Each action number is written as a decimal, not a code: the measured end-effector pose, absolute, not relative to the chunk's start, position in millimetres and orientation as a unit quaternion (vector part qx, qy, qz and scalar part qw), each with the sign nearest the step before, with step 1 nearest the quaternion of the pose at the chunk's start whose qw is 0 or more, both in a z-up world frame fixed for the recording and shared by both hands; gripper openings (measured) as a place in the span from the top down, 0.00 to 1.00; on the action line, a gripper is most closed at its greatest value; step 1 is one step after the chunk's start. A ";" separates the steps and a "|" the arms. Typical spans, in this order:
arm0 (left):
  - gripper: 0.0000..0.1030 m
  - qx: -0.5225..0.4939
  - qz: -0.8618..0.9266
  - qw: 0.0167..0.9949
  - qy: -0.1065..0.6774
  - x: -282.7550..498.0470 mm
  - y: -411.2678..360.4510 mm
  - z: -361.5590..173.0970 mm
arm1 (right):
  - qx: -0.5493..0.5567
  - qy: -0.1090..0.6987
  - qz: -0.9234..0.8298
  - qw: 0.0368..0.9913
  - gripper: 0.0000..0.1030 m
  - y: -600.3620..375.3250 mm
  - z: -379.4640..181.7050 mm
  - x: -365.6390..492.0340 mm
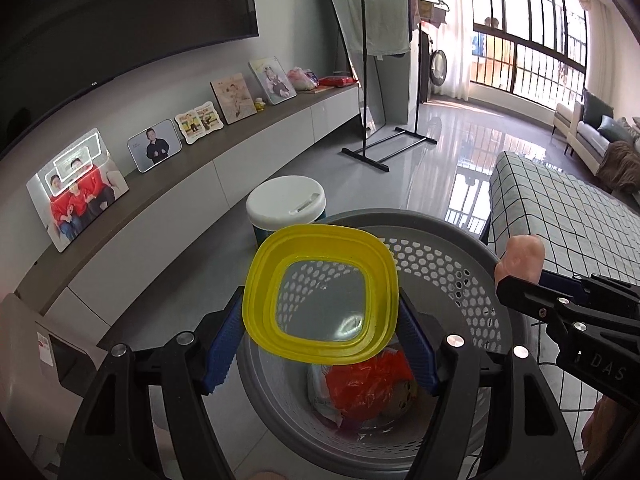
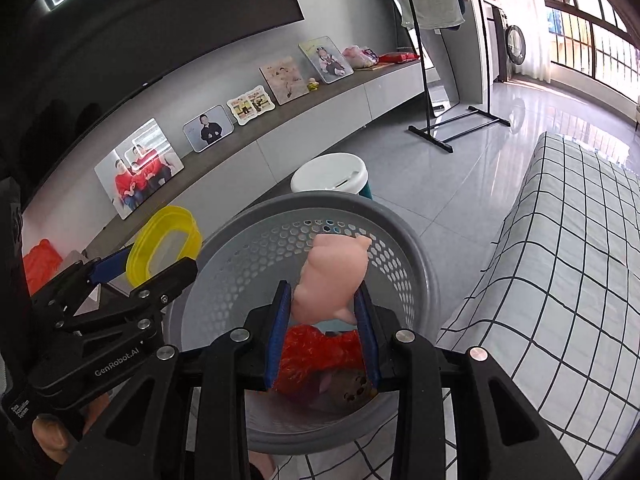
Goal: Collect trash
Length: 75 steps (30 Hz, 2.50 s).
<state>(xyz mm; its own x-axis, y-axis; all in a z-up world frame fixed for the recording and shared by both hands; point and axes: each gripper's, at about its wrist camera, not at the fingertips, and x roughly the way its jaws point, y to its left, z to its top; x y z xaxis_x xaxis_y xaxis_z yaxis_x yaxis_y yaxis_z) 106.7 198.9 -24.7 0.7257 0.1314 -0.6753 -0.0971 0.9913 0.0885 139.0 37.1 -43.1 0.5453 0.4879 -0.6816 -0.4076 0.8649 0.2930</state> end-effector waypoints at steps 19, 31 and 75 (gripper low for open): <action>0.17 0.007 0.073 0.923 0.378 103.6 204.7 -31.5 | 0.052 0.397 0.261 0.878 0.49 36.9 -42.9 135.4; 0.14 -0.002 0.081 0.923 0.377 94.3 209.6 -29.0 | 0.035 0.392 0.247 0.885 0.49 46.1 -40.4 124.5; 0.06 -0.011 0.102 0.918 0.384 88.4 212.6 -28.7 | 0.033 0.382 0.225 0.896 0.44 41.3 -38.6 120.9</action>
<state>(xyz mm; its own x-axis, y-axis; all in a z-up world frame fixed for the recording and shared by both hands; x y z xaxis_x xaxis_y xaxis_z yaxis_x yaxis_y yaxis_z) 88.4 212.6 -28.7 0.6840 0.1793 -0.7071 -0.1958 0.9789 0.0589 120.9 41.3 -38.6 0.6063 0.4281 -0.6702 -0.3773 0.8967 0.2315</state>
